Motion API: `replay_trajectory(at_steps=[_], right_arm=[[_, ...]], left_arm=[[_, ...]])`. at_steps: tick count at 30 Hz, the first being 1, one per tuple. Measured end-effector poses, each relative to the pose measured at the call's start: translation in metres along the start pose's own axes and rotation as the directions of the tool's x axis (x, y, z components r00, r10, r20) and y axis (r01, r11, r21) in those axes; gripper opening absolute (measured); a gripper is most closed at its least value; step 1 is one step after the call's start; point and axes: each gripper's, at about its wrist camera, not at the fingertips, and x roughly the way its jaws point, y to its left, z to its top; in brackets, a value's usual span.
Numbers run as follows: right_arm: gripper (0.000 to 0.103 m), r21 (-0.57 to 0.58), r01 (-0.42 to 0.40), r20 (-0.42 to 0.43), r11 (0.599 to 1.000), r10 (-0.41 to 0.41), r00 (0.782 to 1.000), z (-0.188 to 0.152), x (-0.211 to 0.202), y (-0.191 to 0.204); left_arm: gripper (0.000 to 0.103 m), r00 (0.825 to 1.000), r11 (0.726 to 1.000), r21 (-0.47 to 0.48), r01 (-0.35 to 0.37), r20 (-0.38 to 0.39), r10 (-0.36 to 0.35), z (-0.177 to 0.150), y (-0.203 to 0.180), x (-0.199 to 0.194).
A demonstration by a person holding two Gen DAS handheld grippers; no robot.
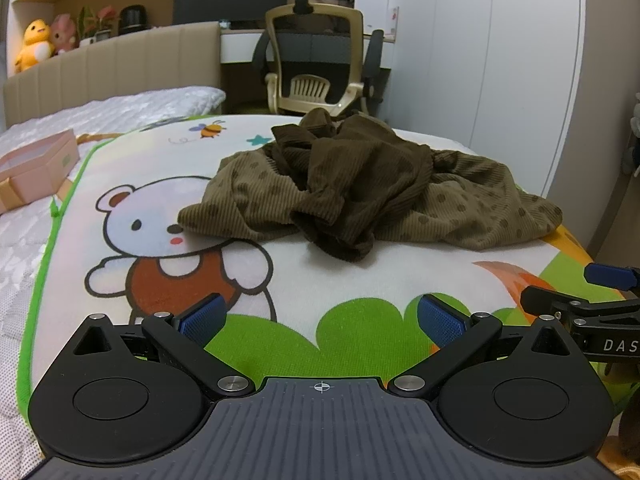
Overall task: Fold clothes
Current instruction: 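Move both grippers toward the crumpled brown corduroy dress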
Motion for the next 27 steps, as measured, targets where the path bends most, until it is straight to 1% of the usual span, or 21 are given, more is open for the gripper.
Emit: replay_trajectory(at_steps=[11,19,23,27], right_arm=[[0.103,0.0,0.001,-0.009,1.0,-0.001,1.0,0.0,0.003,0.0],[0.103,-0.02,0.001,-0.008,1.0,-0.001,1.0,0.009,0.006,-0.002],[0.103,-0.003,-0.035,-0.032,0.999,0.035,0.999,0.022,0.013,-0.009],[0.103,0.01,-0.086,-0.037,0.996,0.086,0.996,0.054,0.03,-0.02]], left_arm=[[0.103,1.0,1.0,0.003,0.0,-0.001,0.0,0.0,0.001,0.003],[0.103,0.998,0.999,-0.025,0.041,-0.049,-0.042,0.007,0.005,0.008],[0.103,0.994,0.998,-0.035,0.055,-0.088,-0.058,0.011,0.004,0.013],[0.103,0.989,0.999,0.01,0.046,-0.142,-0.044,0.017,0.001,0.021]])
